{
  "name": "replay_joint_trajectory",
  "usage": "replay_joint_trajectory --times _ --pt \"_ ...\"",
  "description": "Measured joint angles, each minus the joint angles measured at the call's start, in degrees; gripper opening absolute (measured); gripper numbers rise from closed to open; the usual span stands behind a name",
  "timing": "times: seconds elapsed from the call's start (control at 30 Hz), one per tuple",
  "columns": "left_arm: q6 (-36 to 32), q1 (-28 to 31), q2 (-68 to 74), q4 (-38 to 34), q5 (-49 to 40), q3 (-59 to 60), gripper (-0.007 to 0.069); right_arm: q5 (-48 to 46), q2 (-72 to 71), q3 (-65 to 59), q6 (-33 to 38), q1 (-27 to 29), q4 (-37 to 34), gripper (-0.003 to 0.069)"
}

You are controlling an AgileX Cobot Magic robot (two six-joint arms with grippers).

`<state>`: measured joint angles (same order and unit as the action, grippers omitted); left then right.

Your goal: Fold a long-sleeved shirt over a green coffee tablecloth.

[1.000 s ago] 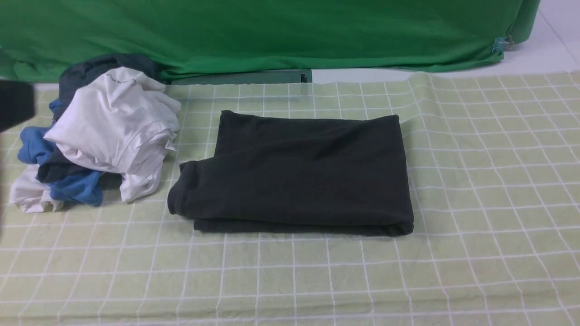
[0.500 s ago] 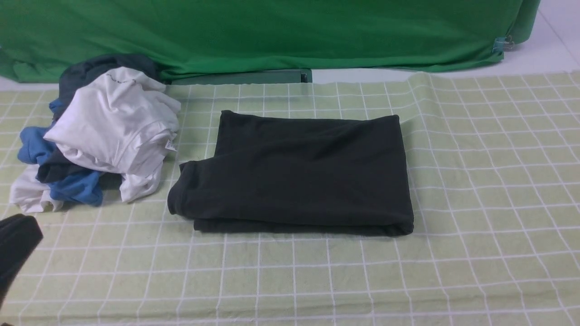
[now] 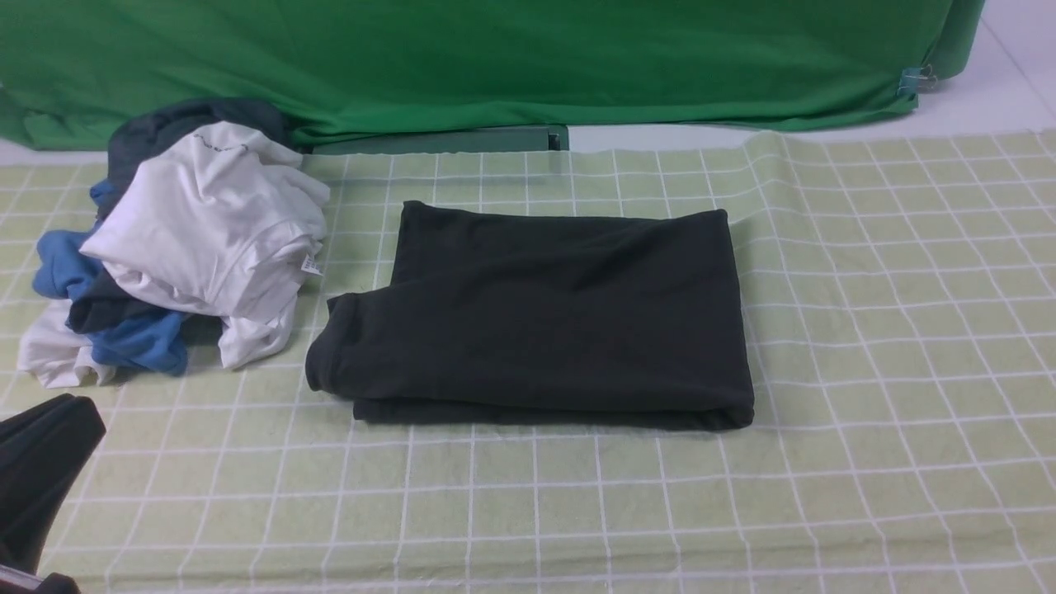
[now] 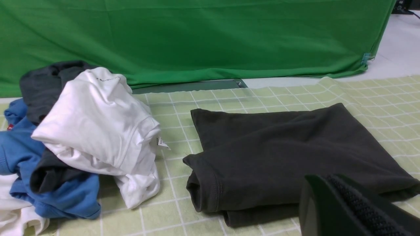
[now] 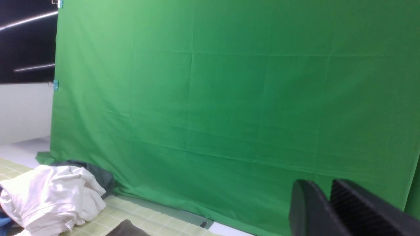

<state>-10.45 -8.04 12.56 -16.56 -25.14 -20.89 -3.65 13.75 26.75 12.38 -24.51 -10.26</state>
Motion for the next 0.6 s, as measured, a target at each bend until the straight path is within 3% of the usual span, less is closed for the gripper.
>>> replay_joint_trajectory --times 0.43,0.6 --pt "-0.20 0.00 0.00 0.34 0.00 0.00 0.0011 0.00 0.00 0.00 -0.08 0.00 0.00 0.0134" --pt "-0.63 0.14 -0.47 4.34 6.40 1.79 0.0011 0.00 0.00 0.00 -0.08 0.00 0.00 0.0144"
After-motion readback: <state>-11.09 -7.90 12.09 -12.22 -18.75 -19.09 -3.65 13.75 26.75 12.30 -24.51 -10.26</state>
